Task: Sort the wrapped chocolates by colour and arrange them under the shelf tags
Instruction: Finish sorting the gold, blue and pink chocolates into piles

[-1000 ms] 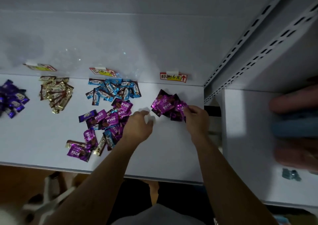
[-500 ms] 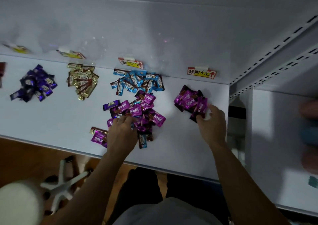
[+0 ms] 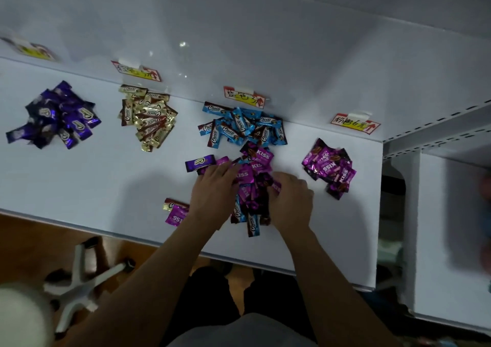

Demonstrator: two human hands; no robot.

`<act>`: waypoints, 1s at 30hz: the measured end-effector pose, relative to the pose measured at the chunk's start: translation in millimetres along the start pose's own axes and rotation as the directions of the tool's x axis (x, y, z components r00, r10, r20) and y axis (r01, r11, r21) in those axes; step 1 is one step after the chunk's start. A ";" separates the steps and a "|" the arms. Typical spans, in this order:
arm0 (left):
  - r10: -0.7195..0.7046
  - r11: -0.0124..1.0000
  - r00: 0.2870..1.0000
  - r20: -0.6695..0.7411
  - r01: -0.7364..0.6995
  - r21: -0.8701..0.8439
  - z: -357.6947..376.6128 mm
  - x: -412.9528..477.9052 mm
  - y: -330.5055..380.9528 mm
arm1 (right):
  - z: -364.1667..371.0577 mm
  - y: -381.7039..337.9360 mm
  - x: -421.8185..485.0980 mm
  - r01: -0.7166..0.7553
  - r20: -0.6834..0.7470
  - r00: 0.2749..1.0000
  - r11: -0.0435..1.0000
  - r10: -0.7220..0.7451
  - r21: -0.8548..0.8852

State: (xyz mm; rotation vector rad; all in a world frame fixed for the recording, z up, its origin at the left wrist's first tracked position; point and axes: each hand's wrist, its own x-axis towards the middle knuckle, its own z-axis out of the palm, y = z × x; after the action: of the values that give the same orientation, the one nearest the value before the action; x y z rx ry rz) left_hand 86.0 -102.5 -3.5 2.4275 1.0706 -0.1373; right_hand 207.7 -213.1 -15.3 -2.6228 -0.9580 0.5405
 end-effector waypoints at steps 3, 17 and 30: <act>-0.008 1.000 0.999 0.036 0.008 0.008 5.9 15.0 -5.1 | 7.6 -10.8 7.4 -0.037 0.019 0.999 0.995 0.039 -0.093; 0.109 0.991 0.987 0.114 -0.099 -0.090 -8.8 34.6 -13.7 | -17.1 -30.4 28.2 -0.035 -0.016 0.999 0.997 0.037 0.068; -0.086 0.974 0.996 -0.011 0.082 -0.212 -17.8 16.3 -72.7 | 7.5 -60.7 74.3 0.173 0.140 0.978 0.973 -0.153 -0.151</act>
State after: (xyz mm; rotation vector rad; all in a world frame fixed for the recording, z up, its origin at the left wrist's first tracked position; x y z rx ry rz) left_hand 43.3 -41.2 -20.4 2.1999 1.1369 -0.0246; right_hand 223.4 -118.2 -16.1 -2.6426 -1.2961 0.6192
